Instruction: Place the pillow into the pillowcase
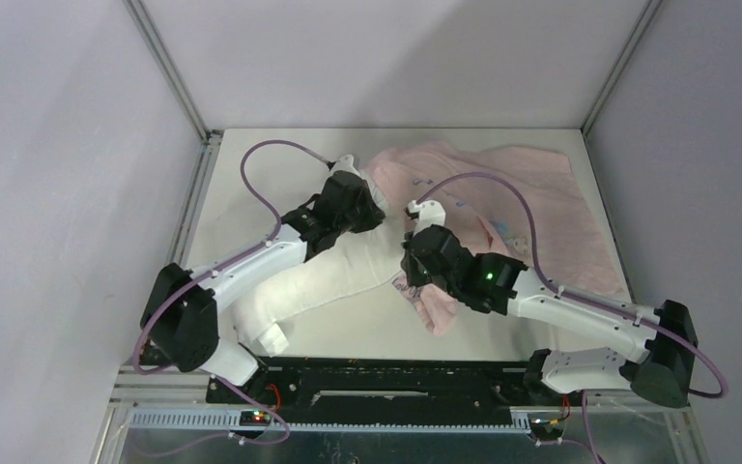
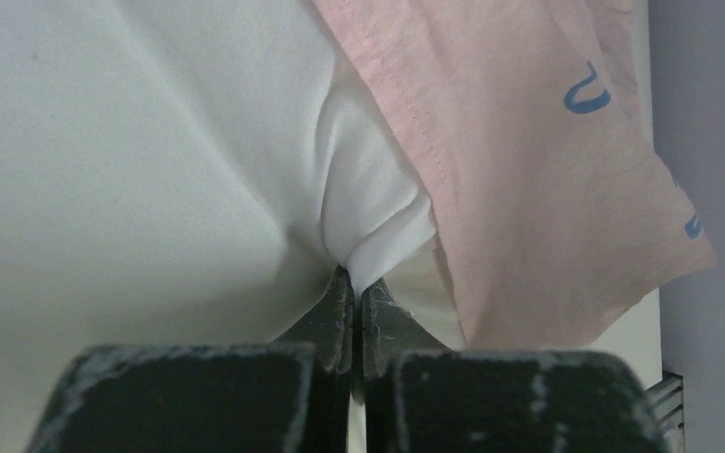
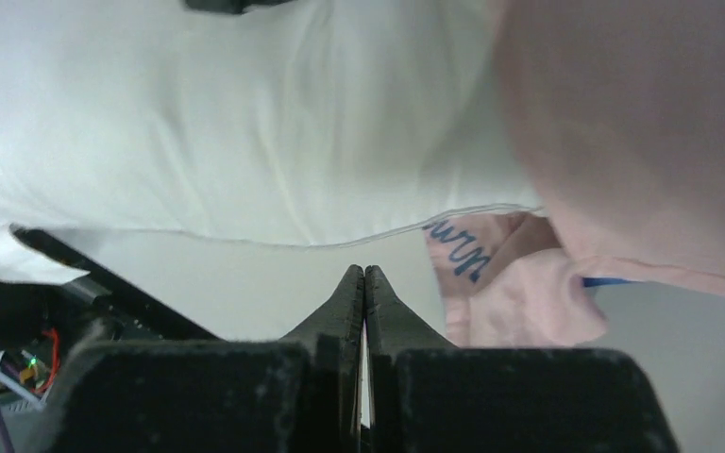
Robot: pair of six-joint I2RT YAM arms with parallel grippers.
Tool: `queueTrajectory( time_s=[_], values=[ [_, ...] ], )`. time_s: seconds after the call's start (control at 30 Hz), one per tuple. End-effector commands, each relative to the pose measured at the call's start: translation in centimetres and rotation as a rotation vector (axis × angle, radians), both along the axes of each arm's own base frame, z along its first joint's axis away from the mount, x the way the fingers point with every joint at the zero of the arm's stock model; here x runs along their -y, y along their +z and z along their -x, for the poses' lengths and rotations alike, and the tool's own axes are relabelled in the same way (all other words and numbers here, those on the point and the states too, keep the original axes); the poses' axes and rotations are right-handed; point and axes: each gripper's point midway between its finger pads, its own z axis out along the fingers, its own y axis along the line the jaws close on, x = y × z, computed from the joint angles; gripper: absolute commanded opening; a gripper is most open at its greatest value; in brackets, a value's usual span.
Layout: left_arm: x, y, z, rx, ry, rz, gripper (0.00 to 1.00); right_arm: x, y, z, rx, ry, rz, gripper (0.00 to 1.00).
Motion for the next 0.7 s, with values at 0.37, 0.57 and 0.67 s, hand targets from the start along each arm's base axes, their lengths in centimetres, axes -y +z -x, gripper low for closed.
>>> queueTrajectory(
  time_s=[0.37,0.57,0.67],
  values=[
    [0.3,2.5,-1.3,0.042,0.053,0.029,0.0,8.7,-7.8,-1.5,-0.138,-0.237,0.059,0.71],
    [0.3,3.0,-1.5,0.049,0.055,0.028,0.0,7.1,-9.9,-3.9,-0.173,-0.206,0.011,0.71],
    [0.3,3.3,-1.8,0.056,0.06,0.024,0.0,6.9,-11.2,-4.7,-0.204,-0.213,0.013,0.65]
  ],
)
